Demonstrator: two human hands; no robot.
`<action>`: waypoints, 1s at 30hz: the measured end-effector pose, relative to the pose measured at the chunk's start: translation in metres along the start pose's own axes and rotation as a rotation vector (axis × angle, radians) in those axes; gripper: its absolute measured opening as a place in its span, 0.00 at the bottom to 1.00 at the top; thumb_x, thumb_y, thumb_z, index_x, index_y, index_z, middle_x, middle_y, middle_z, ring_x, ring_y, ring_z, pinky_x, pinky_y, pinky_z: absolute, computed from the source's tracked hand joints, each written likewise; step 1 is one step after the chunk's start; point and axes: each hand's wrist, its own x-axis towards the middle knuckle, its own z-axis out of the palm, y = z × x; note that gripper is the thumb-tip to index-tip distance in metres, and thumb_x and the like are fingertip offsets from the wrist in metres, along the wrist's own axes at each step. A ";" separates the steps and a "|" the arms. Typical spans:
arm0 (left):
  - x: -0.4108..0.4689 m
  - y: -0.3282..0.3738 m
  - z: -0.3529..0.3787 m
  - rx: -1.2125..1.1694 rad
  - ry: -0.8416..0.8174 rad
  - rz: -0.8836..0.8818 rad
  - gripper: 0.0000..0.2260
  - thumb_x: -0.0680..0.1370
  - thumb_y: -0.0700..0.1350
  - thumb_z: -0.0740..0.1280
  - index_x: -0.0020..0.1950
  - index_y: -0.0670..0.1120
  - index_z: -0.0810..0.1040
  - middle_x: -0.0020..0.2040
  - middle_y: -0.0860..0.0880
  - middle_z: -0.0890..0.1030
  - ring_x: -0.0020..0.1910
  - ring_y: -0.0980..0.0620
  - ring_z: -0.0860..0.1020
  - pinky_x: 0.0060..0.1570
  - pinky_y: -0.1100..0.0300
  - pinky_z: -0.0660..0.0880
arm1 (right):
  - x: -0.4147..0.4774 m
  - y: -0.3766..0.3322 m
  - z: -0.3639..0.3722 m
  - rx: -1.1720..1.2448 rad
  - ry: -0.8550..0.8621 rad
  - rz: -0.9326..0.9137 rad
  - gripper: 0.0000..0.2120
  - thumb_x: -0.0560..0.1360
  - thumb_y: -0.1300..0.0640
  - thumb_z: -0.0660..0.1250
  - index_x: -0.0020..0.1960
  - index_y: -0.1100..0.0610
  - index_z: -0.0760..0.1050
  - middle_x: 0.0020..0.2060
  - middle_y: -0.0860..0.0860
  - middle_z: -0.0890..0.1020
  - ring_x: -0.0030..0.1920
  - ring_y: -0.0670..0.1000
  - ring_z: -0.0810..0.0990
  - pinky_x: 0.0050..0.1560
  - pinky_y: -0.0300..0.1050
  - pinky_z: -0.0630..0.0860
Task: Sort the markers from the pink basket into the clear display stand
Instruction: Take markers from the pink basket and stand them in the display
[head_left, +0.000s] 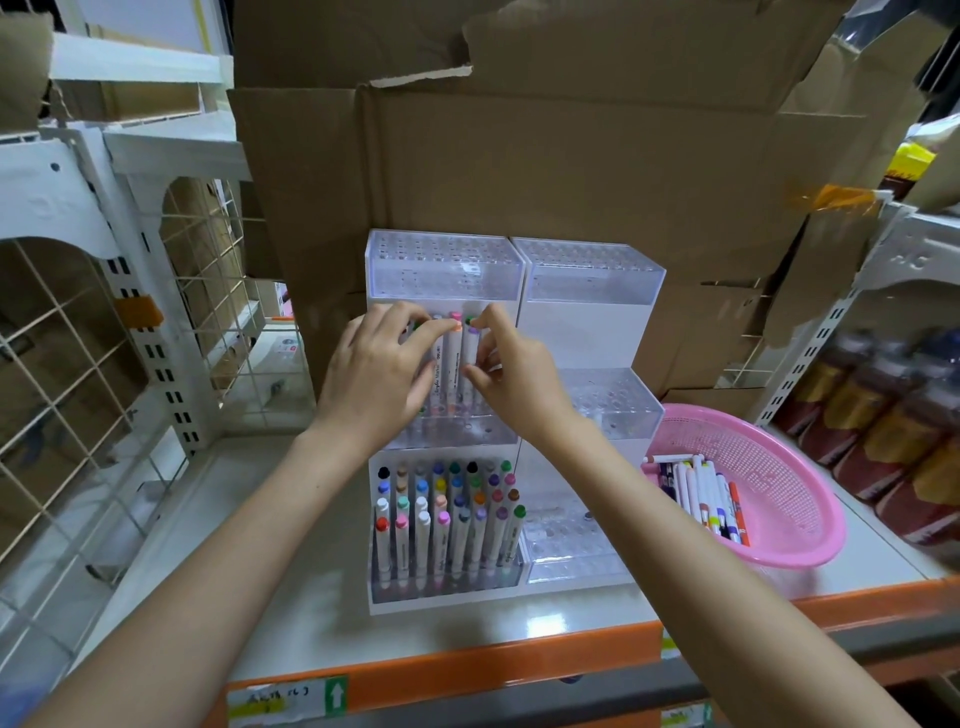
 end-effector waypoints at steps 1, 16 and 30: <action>0.000 0.000 0.000 0.001 -0.002 -0.002 0.21 0.72 0.40 0.71 0.65 0.47 0.76 0.54 0.45 0.76 0.54 0.45 0.73 0.54 0.50 0.72 | 0.000 -0.001 -0.001 -0.022 -0.006 -0.014 0.18 0.73 0.64 0.71 0.58 0.59 0.67 0.34 0.52 0.76 0.32 0.54 0.76 0.37 0.53 0.78; 0.011 0.035 0.002 0.079 0.023 -0.103 0.13 0.75 0.45 0.67 0.58 0.42 0.75 0.55 0.42 0.75 0.55 0.42 0.72 0.56 0.48 0.69 | -0.019 0.006 -0.040 -0.276 0.017 -0.051 0.21 0.78 0.51 0.65 0.69 0.54 0.68 0.53 0.51 0.80 0.53 0.55 0.78 0.36 0.44 0.70; 0.031 0.230 0.083 -0.221 -0.211 0.224 0.20 0.71 0.51 0.58 0.56 0.45 0.79 0.55 0.45 0.78 0.53 0.44 0.77 0.53 0.53 0.69 | -0.139 0.131 -0.155 -0.558 -0.022 0.366 0.18 0.79 0.51 0.61 0.66 0.55 0.73 0.52 0.55 0.79 0.52 0.59 0.76 0.48 0.52 0.75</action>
